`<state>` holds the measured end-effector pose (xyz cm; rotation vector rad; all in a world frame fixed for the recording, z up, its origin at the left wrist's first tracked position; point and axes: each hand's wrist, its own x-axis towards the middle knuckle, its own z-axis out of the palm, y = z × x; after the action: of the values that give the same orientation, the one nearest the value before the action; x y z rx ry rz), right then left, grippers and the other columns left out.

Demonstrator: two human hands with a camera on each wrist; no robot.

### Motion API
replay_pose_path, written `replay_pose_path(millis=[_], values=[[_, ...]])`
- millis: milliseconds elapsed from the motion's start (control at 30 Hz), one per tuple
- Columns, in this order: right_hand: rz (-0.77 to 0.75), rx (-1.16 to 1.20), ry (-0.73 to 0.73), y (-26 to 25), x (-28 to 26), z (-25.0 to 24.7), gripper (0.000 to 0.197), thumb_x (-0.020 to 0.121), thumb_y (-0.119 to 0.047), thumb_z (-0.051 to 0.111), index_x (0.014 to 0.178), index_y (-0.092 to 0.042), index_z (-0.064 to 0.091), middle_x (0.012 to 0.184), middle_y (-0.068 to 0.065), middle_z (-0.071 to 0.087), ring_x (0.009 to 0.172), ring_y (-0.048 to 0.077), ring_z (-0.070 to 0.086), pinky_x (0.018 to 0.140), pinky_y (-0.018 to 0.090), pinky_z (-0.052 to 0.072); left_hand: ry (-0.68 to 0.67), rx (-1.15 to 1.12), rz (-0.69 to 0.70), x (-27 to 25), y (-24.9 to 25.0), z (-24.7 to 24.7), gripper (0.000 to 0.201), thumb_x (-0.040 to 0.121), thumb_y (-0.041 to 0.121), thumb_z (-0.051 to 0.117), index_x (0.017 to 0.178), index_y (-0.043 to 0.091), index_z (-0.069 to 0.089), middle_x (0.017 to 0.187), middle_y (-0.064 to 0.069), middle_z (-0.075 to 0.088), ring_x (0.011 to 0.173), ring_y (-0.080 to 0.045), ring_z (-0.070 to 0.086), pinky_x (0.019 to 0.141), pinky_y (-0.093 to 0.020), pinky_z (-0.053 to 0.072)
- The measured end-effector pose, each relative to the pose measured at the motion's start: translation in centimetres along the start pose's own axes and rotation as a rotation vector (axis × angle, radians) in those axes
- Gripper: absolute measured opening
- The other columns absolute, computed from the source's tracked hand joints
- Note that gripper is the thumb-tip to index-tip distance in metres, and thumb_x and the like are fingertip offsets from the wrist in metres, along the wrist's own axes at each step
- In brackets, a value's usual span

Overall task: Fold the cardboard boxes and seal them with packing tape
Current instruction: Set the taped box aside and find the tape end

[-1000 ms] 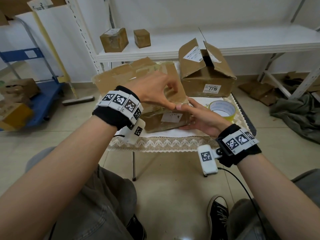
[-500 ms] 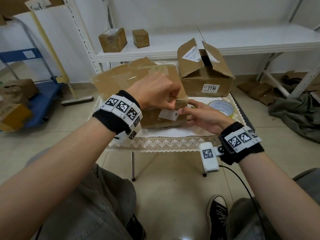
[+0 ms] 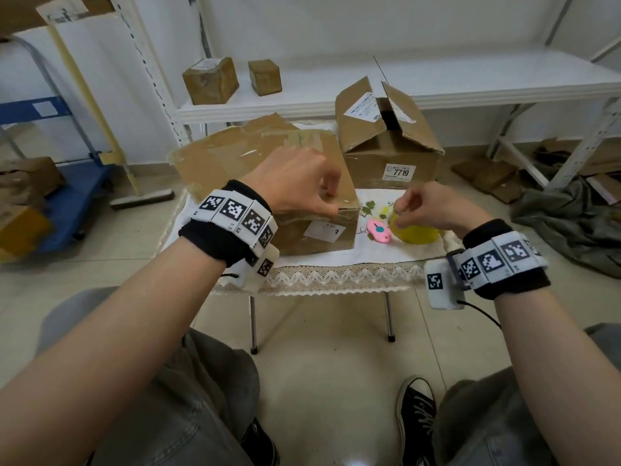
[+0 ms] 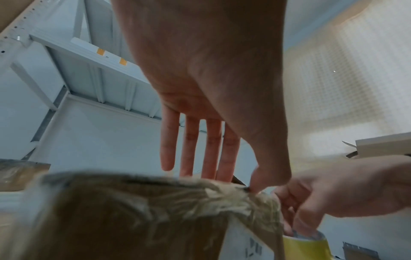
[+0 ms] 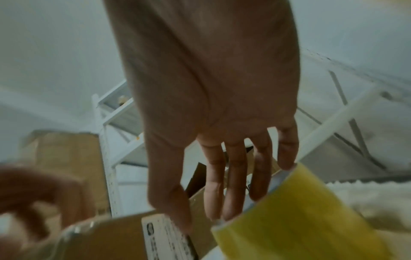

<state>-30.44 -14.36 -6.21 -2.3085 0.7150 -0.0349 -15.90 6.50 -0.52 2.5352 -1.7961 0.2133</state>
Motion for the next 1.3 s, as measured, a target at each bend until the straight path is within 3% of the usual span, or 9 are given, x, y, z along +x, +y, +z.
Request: replay_pose_path(millis=[167,300,400,567,767,867,1033,1200,1300], values=[[0.045,-0.332,0.041,-0.1,0.1,0.8,0.03,0.078,-0.008,0.077,0.084,-0.027,0.054,0.094,-0.008,0.061,0.108,0.022,0.054,0.105,0.042,0.025,-0.034,-0.138,-0.015,-0.1,0.0,0.5,0.051,0.078,0.072,0.044,0.092,0.029,0.067,0.094,0.014,0.062,0.086,-0.009,0.06,0.072,-0.033,0.053],[-0.022,-0.164,0.167,-0.5,-0.1,-0.4,0.031,0.077,0.0,0.078,0.093,-0.023,0.067,0.092,-0.001,0.063,0.101,0.021,0.059,0.1,0.042,0.045,0.095,-0.341,-0.081,0.2,0.7,1.0,0.03,0.089,0.046,0.063,0.115,0.031,0.067,0.119,0.012,0.064,0.111,-0.005,0.054,0.104,-0.034,0.042],[-0.188,0.069,0.26,-1.3,-0.9,-1.7,0.037,0.074,0.007,0.079,0.103,-0.014,0.071,0.081,0.002,0.064,0.077,0.014,0.06,0.075,0.028,0.048,0.209,-0.451,-0.167,1.0,2.0,0.5,0.057,0.085,0.049,0.073,0.135,0.027,0.059,0.134,0.007,0.06,0.12,-0.009,0.052,0.106,-0.03,0.038],[-0.342,0.2,0.303,-2.7,-1.7,-2.0,0.03,0.078,0.004,0.079,0.104,-0.009,0.074,0.078,0.0,0.063,0.077,0.015,0.061,0.084,0.038,0.057,0.17,-0.503,-0.222,3.1,3.5,0.6,0.093,0.076,0.053,0.08,0.152,0.022,0.038,0.156,0.001,0.041,0.141,-0.013,0.038,0.112,-0.027,0.028],[-0.385,0.31,0.244,-2.9,-1.9,-1.7,0.028,0.078,0.008,0.078,0.094,-0.014,0.073,0.079,0.007,0.066,0.08,0.022,0.068,0.084,0.034,0.059,0.239,-0.615,-0.238,4.4,3.9,1.0,0.072,0.072,0.035,0.088,0.136,0.018,0.06,0.128,0.002,0.064,0.115,-0.009,0.06,0.1,-0.023,0.047],[-0.367,0.345,0.236,-2.8,-1.9,-1.6,0.025,0.077,0.008,0.078,0.091,-0.012,0.072,0.07,-0.003,0.063,0.069,0.01,0.065,0.078,0.026,0.059,0.324,-0.566,-0.218,4.3,4.1,1.3,0.056,0.074,0.031,0.087,0.125,0.019,0.068,0.113,0.006,0.063,0.103,-0.008,0.059,0.082,-0.007,0.041],[-0.342,0.399,0.22,-2.8,-1.6,-1.4,0.023,0.078,0.006,0.079,0.09,-0.013,0.073,0.06,-0.013,0.063,0.058,-0.002,0.062,0.067,0.018,0.054,0.4,-0.46,-0.162,4.0,5.0,2.1,0.044,0.081,0.026,0.08,0.123,0.021,0.07,0.115,0.002,0.062,0.104,-0.015,0.057,0.089,-0.034,0.05],[-0.341,0.408,0.206,-2.7,-1.8,-1.5,0.024,0.077,0.009,0.078,0.088,-0.012,0.072,0.062,-0.011,0.062,0.059,-0.002,0.061,0.07,0.019,0.055,0.468,-0.594,-0.208,4.3,4.9,2.1,0.041,0.086,0.015,0.075,0.126,0.017,0.068,0.114,0.001,0.067,0.091,-0.003,0.06,0.077,-0.006,0.044],[-0.348,0.381,0.189,-2.6,-1.7,-1.5,0.025,0.077,0.008,0.078,0.086,-0.014,0.072,0.069,-0.003,0.062,0.068,0.009,0.063,0.076,0.03,0.057,0.467,-0.687,-0.292,4.5,4.5,1.6,0.032,0.085,0.008,0.073,0.116,0.017,0.073,0.097,0.004,0.073,0.082,-0.001,0.063,0.075,-0.007,0.048]])
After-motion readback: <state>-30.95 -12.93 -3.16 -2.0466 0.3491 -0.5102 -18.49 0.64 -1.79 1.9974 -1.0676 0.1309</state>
